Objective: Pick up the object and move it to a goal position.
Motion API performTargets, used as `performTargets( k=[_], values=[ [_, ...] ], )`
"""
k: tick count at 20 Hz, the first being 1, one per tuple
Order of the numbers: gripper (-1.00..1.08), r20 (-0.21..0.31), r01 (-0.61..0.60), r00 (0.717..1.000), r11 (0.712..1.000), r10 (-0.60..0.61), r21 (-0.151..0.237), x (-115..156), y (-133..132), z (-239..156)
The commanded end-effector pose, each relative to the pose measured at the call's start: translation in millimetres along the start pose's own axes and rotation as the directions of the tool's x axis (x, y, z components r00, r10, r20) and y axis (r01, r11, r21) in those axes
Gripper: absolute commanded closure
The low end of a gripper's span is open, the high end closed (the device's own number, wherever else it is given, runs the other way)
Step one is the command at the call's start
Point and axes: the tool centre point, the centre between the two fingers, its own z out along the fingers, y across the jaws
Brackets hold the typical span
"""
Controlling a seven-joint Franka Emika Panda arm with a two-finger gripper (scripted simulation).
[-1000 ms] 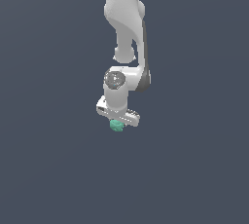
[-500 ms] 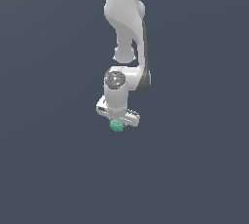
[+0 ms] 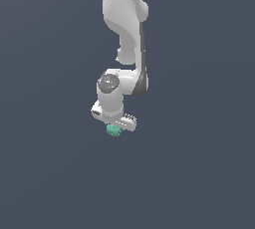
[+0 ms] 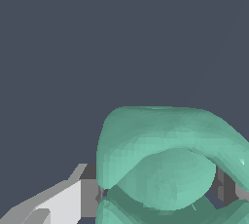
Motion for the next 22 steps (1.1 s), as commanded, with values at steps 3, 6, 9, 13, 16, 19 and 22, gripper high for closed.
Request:
performTargets(
  k=[3, 6, 9, 13, 16, 19, 22],
  values=[
    [1.08, 0.000, -0.001, 1.000, 1.000, 0.001, 0.000, 22.1, 29.3, -2.8],
    [1.08, 0.000, -0.001, 1.000, 1.000, 0.001, 0.000, 39.7, 51.9, -4.9],
    [1.08, 0.000, -0.001, 1.000, 1.000, 0.001, 0.000, 58.7, 75.8, -7.1],
    [1.08, 0.000, -0.001, 1.000, 1.000, 0.001, -0.001, 82.7, 104.9, -9.5],
    [1.08, 0.000, -0.001, 1.000, 1.000, 0.001, -0.001, 95.9, 120.5, -11.0],
    [1.08, 0.000, -0.001, 1.000, 1.000, 0.001, -0.001, 105.8, 131.7, -12.0],
    [1.08, 0.000, -0.001, 1.000, 1.000, 0.001, -0.001, 112.9, 139.4, -12.7]
  ],
)
